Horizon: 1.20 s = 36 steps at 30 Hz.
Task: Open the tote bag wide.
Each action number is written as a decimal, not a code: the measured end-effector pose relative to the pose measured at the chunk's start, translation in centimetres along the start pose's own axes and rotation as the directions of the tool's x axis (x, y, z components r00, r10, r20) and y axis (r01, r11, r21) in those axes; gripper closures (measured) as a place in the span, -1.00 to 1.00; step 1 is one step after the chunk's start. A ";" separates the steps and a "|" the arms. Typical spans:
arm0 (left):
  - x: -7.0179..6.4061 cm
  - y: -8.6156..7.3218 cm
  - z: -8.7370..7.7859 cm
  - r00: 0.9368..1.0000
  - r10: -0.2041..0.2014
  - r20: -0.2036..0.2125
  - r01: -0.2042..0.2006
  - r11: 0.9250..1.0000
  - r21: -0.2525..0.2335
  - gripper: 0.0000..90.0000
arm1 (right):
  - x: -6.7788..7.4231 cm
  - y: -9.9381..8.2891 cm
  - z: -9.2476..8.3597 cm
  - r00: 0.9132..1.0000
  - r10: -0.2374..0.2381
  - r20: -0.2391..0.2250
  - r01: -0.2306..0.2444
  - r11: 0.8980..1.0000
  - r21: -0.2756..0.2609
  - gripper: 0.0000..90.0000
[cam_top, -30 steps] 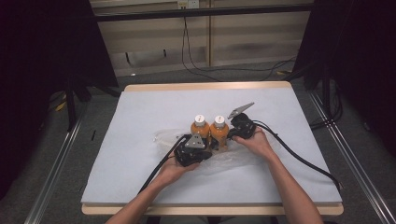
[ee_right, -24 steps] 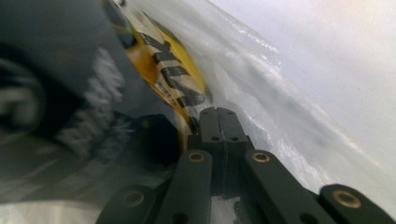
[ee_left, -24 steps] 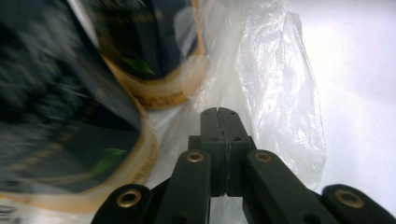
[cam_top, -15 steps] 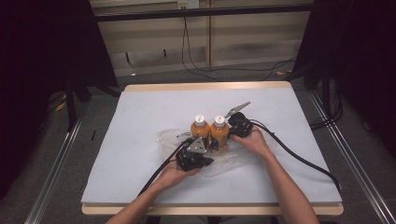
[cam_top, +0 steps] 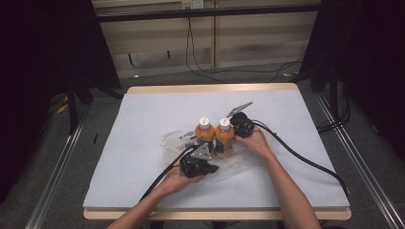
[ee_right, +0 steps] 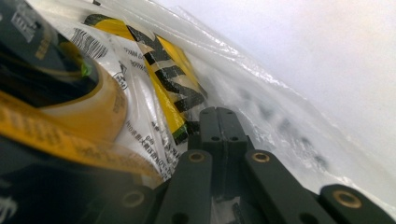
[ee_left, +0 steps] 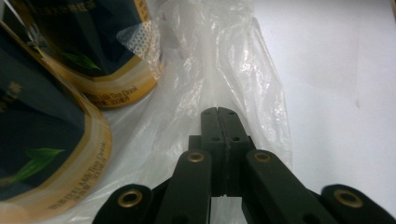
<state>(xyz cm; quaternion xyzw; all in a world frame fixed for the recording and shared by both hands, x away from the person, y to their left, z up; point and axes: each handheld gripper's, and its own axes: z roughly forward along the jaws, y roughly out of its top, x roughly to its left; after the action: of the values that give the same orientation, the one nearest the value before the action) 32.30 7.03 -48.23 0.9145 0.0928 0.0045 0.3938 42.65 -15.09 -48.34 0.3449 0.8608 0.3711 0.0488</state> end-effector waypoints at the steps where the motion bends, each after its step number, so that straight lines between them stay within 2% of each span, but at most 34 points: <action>1: 0.0 0.0 0.0 1.000 0.004 0.001 -0.004 1.000 0.000 1.00 | 0.0 0.1 0.1 1.000 0.002 0.005 -0.002 1.000 0.001 1.00; 2: -0.1 0.1 -0.2 1.000 0.012 -0.002 -0.012 1.000 0.024 1.00 | 0.0 0.1 0.1 1.000 0.000 0.008 0.000 1.000 0.003 1.00; 5: -0.2 0.0 0.0 1.000 0.014 0.008 -0.014 1.000 0.003 1.00 | 0.0 0.4 0.3 1.000 -0.015 0.027 0.015 1.000 0.004 1.00; 8: -0.4 0.1 -0.2 1.000 0.022 0.012 -0.022 0.999 0.026 1.00 | -0.1 0.6 0.5 0.999 0.000 0.035 0.000 1.000 0.003 1.00; 9: -0.5 0.0 -0.1 1.000 0.020 0.017 -0.020 1.000 0.002 1.00 | -0.2 0.7 0.6 0.999 0.000 0.032 0.000 1.000 0.001 1.00; 14: -0.6 0.0 -0.2 0.999 0.031 0.021 -0.031 0.999 0.018 1.00 | -0.3 1.2 0.9 0.999 0.000 0.049 0.000 1.000 0.008 1.00; 15: -0.6 -0.1 -0.1 0.999 0.025 0.026 -0.025 1.000 0.000 1.00 | -0.3 1.3 0.9 0.998 -0.002 0.058 0.001 1.000 0.015 1.00; 18: -0.6 -0.2 -0.2 0.999 0.031 0.041 -0.031 1.000 0.003 1.00 | -0.4 1.6 1.1 0.997 -0.015 0.075 0.014 1.000 0.021 1.00; 22: -0.9 -0.2 -0.2 0.999 0.032 0.042 -0.033 0.999 0.003 1.00 | -0.8 1.9 1.3 0.998 -0.002 0.066 0.001 1.000 0.017 1.00; 25: -0.9 -0.3 -0.2 0.998 0.032 0.048 -0.032 0.999 -0.003 1.00 | -0.9 2.1 1.4 0.997 -0.001 0.081 0.000 1.000 0.021 1.00; 26: -0.9 -0.2 -0.3 0.998 0.038 0.049 -0.039 0.999 0.012 1.00 | -0.9 2.2 1.5 0.996 0.004 0.090 -0.006 1.000 0.023 1.00; 28: -1.1 -0.3 -0.3 0.997 0.040 0.060 -0.040 0.999 0.002 1.00 | -1.0 2.3 1.7 0.996 0.012 0.093 -0.013 1.000 0.017 1.00; 29: -1.3 -0.2 -0.4 0.997 0.046 0.064 -0.047 0.999 0.013 1.00 | -1.0 2.3 1.7 0.996 0.012 0.093 -0.013 1.000 0.017 1.00; 30: -1.5 -0.2 -0.4 0.996 0.062 0.068 -0.063 0.998 0.017 1.00 | -1.0 2.3 1.7 0.995 0.018 0.095 -0.020 1.000 0.017 1.00; 32: -1.8 -0.1 -0.3 0.995 0.073 0.062 -0.074 0.997 0.020 1.00 | -1.2 2.4 1.7 0.995 0.025 0.098 -0.027 1.000 0.013 1.00; 35: -2.0 -0.1 -0.5 0.995 0.081 0.064 -0.083 0.996 0.035 1.00 | -1.3 2.6 1.9 0.994 0.037 0.099 -0.038 0.999 0.009 1.00; 36: -2.1 -0.2 -0.4 0.995 0.075 0.068 -0.077 0.997 0.025 1.00 | -1.3 2.6 1.9 0.994 0.039 0.105 -0.040 0.999 0.006 1.00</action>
<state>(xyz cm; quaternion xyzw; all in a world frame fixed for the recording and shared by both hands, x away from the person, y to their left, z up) 30.19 7.08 -47.91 0.9223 0.0448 -0.0125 0.3837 45.74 -13.46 -48.22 0.3809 0.8515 0.3501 0.0851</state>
